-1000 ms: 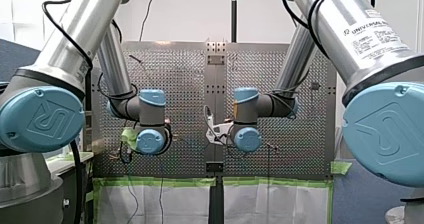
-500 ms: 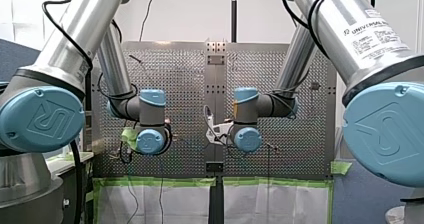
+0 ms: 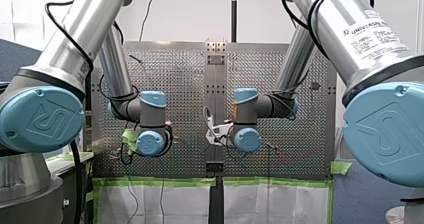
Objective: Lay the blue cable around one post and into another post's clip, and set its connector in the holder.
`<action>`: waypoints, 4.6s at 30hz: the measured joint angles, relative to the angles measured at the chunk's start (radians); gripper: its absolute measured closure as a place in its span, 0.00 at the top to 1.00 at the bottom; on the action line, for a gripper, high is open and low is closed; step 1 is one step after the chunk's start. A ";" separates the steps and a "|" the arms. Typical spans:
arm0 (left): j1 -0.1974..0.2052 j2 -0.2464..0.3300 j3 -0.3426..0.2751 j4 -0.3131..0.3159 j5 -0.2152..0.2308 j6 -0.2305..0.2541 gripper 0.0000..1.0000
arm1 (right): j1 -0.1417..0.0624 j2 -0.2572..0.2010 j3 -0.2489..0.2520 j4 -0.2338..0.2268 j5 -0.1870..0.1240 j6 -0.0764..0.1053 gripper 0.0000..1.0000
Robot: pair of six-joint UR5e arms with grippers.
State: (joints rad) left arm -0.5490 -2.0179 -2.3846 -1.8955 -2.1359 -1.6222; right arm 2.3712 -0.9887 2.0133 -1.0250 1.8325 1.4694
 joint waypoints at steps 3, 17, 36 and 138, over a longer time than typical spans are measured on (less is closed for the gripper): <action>0.000 -0.024 0.001 -0.001 0.004 0.001 1.00 | 0.001 0.027 -0.002 0.027 0.000 -0.002 0.00; 0.000 -0.038 0.001 -0.001 0.006 0.001 1.00 | 0.001 0.061 -0.003 0.051 0.001 -0.003 0.00; 0.000 -0.038 0.001 -0.001 0.006 0.001 1.00 | 0.001 0.061 -0.003 0.051 0.001 -0.003 0.00; 0.346 0.742 0.491 -0.781 -0.029 -0.409 1.00 | -0.038 -0.465 -0.472 0.594 -0.184 0.147 0.00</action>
State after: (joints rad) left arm -0.2029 -1.2760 -1.8936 -2.6764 -2.1646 -2.0313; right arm 2.3336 -1.4540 1.5414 -0.4315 1.6489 1.6162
